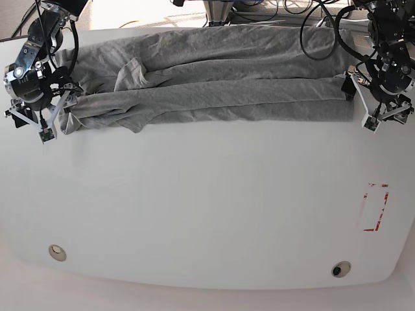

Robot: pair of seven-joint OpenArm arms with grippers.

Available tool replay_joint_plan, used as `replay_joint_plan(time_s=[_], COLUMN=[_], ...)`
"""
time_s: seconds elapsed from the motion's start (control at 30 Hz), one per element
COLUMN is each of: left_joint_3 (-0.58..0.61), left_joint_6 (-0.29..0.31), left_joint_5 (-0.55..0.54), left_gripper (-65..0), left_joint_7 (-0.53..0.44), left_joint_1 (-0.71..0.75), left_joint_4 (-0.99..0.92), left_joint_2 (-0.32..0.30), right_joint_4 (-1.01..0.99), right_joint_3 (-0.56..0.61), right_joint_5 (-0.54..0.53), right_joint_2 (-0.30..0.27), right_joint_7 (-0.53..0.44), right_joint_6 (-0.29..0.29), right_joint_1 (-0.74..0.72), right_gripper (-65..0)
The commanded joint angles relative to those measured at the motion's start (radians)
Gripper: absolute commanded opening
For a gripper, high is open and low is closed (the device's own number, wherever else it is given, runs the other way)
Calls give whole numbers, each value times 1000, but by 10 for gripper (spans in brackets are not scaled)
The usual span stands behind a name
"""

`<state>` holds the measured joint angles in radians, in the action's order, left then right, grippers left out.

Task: Layout the t-shirt on the table in an organized manner, then fold the t-shirt properly
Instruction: 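Lower the folded edge onto the shirt and open both grippers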

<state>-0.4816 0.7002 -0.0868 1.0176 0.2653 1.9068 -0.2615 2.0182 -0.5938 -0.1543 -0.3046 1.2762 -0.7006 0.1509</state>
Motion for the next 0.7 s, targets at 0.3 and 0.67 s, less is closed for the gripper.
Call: replay_joint_plan(time_s=[0.3, 0.67], left_joint_3=[-6, -1], left_joint_6=[-2, -2], left_joint_5=[-3, -3], left_gripper=[-96, -97], left_joint_7=[-10, -10], left_joint_1=[-10, -13], left_joint_4=[27, 27], left_joint_2=[-20, -5], right_joint_4=[20, 2], right_joint_3=[-74, -93], right_joint_5=[6, -130], right_joint_2=[-32, 61], right_joint_7=[21, 21], right_joint_6=[2, 2], right_joint_1=[11, -96], right_gripper=[-168, -168])
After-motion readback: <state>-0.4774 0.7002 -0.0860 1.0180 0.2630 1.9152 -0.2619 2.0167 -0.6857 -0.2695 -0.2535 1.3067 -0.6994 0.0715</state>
